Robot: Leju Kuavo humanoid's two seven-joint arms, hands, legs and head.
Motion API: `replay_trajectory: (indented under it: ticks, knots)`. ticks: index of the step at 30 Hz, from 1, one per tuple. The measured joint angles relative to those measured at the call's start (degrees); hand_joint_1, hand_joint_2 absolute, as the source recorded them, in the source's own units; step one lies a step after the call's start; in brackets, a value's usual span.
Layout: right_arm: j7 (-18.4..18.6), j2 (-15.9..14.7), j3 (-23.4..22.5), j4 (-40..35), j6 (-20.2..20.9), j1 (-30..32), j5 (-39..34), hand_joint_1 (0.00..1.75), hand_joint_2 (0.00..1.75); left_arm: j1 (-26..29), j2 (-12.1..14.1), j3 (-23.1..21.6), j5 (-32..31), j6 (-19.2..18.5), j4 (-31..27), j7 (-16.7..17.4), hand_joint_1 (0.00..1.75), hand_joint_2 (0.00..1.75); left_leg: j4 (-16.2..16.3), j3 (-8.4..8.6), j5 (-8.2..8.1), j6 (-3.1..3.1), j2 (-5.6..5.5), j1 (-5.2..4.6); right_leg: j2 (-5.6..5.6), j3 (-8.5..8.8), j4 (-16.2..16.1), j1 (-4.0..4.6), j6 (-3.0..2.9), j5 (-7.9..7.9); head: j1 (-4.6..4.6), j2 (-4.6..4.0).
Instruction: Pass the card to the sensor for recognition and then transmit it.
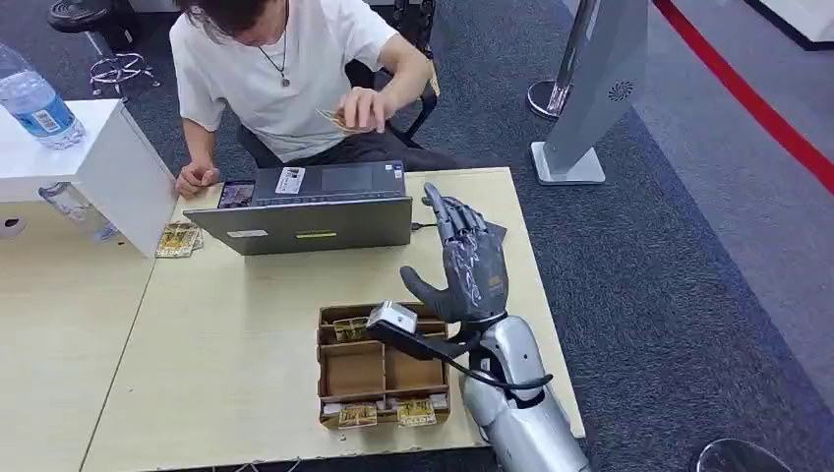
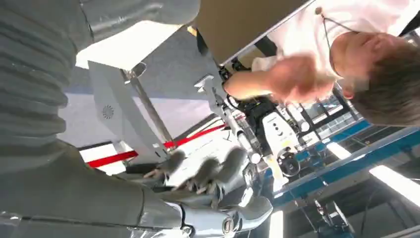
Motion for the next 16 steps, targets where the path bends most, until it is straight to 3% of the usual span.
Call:
replay_trajectory:
  ticks: [5, 12, 16]
  knots:
    - [-2.37, -1.66, 0.55, -2.34, 0.00, 2.97, -10.79, 0.00, 0.00, 0.05, 0.00, 0.02, 0.68, 0.06, 0.00, -0.02, 0.00, 0.00, 0.00, -0.01, 0.00, 0.00, -0.01, 0.00, -0.01, 0.00, 0.00, 0.00, 0.00, 0.00, 0.00, 0.00]
    - [-4.66, -3.85, -0.37, -6.60, 0.00, 8.06, -15.63, 0.00, 0.00, 0.06, 0.00, 0.02, 1.47, 0.20, 0.00, 0.00, 0.00, 0.00, 0.00, -0.01, -0.01, 0.00, -0.01, 0.00, -0.01, -0.02, -0.02, 0.00, 0.00, -0.01, 0.02, 0.00]
    - [-6.10, -4.40, -3.09, -8.09, 0.00, 11.35, -20.61, 0.00, 0.00, 0.12, 0.00, 0.04, 1.73, 0.24, 0.00, 0.00, 0.00, 0.00, 0.00, -0.01, -0.01, 0.00, -0.01, 0.00, -0.03, -0.02, -0.02, 0.00, 0.00, -0.01, 0.00, 0.00]
